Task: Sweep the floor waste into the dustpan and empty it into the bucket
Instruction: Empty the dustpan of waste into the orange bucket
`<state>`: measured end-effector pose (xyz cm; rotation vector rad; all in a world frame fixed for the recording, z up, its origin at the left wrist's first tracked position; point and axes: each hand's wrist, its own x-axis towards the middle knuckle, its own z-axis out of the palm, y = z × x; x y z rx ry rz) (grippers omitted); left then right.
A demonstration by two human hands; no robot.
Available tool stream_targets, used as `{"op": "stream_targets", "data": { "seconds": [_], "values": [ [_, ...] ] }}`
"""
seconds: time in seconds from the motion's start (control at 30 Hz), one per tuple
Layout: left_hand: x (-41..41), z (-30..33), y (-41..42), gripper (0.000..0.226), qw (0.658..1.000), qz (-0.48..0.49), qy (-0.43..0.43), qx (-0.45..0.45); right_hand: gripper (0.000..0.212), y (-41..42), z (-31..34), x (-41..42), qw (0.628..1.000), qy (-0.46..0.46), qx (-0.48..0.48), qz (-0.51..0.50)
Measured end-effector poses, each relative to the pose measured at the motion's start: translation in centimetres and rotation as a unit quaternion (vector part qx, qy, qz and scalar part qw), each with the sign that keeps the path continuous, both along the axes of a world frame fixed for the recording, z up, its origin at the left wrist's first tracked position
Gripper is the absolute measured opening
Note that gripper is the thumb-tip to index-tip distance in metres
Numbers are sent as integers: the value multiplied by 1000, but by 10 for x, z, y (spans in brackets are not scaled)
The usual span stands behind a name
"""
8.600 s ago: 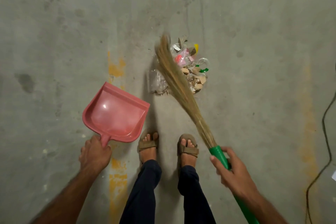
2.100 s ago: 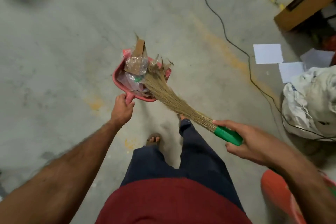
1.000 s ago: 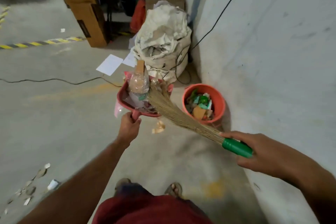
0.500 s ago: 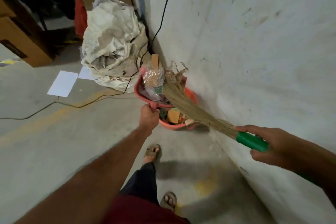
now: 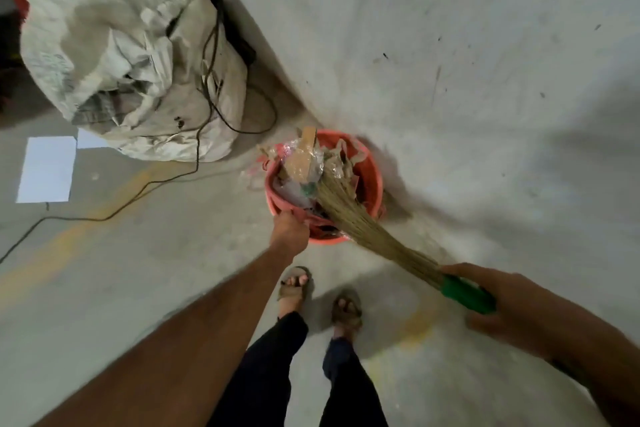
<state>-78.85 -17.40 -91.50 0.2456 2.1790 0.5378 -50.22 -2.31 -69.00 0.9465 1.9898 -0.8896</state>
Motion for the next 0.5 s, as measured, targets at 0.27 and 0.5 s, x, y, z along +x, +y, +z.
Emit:
{"op": "stream_targets", "data": {
  "seconds": [0.27,0.5],
  "values": [
    [-5,-128,65,39,963,-255,27,-77,64,29,-179,-25,999,-19,38,-9],
    [-14,-161,80,41,918,-350,73,-171,61,22,-223,-34,997,6,71,11]
  ]
}}
